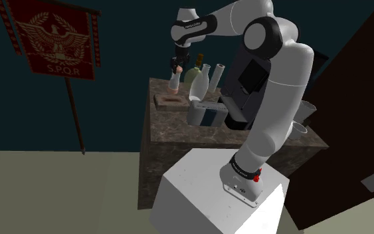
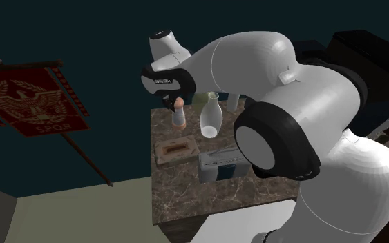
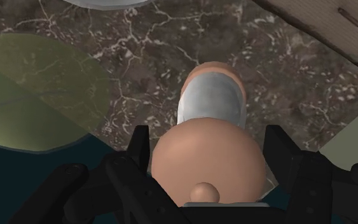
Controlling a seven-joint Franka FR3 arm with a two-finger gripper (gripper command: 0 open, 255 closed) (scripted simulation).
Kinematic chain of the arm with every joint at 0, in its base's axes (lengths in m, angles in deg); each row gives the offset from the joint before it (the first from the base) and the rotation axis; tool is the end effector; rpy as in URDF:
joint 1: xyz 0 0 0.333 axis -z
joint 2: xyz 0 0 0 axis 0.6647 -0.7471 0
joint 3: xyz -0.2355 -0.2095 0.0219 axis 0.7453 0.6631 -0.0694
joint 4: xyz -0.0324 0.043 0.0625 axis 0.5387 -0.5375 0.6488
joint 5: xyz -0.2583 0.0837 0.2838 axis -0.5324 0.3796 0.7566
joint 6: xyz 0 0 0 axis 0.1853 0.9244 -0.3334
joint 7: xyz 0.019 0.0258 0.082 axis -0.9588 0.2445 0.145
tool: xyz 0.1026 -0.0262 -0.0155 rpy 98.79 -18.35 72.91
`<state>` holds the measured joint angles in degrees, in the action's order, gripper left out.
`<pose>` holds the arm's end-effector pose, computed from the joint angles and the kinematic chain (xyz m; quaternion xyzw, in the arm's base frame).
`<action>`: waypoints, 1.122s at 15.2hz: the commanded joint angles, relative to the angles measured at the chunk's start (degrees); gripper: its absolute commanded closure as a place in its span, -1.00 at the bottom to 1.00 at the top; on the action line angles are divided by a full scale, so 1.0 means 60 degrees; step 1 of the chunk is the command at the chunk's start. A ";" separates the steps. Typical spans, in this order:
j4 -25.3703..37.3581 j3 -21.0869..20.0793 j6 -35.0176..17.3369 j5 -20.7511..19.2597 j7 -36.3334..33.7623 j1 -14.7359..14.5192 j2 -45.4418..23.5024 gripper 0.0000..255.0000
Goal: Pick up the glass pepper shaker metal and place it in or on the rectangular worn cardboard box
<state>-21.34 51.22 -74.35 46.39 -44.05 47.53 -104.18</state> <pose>0.6183 -0.1788 0.3972 0.9961 -0.0480 -0.0066 0.0733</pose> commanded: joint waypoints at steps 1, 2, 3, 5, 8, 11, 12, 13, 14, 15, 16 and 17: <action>0.0086 0.0003 0.0161 -0.0004 0.0017 -0.0004 0.0074 1.00; 0.0158 0.0004 0.0274 -0.0005 0.0027 -0.0006 0.0116 1.00; 0.0234 0.0005 0.0388 -0.0007 0.0038 -0.0009 0.0155 1.00; 0.0397 0.0008 0.0619 -0.0009 0.0061 -0.0013 0.0225 1.00; 0.0653 0.0011 0.0967 -0.0010 0.0096 -0.0018 0.0320 1.00; 0.0933 0.0014 0.1322 -0.0010 0.0133 -0.0021 0.0397 1.00; 0.1031 0.0014 0.1441 -0.0009 0.0146 -0.0022 0.0419 1.00; 0.1132 0.0015 0.1561 -0.0008 0.0159 -0.0023 0.0439 1.00; 0.1236 0.0016 0.1682 -0.0007 0.0172 -0.0023 0.0457 1.00; 0.1343 0.0017 0.1803 -0.0006 0.0185 -0.0024 0.0472 1.00; 0.1452 0.0018 0.1925 -0.0004 0.0199 -0.0024 0.0486 1.00; 0.1565 0.0018 0.2048 -0.0002 0.0213 -0.0024 0.0497 1.00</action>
<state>-12.52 51.29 -62.78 46.38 -42.93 47.35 -101.34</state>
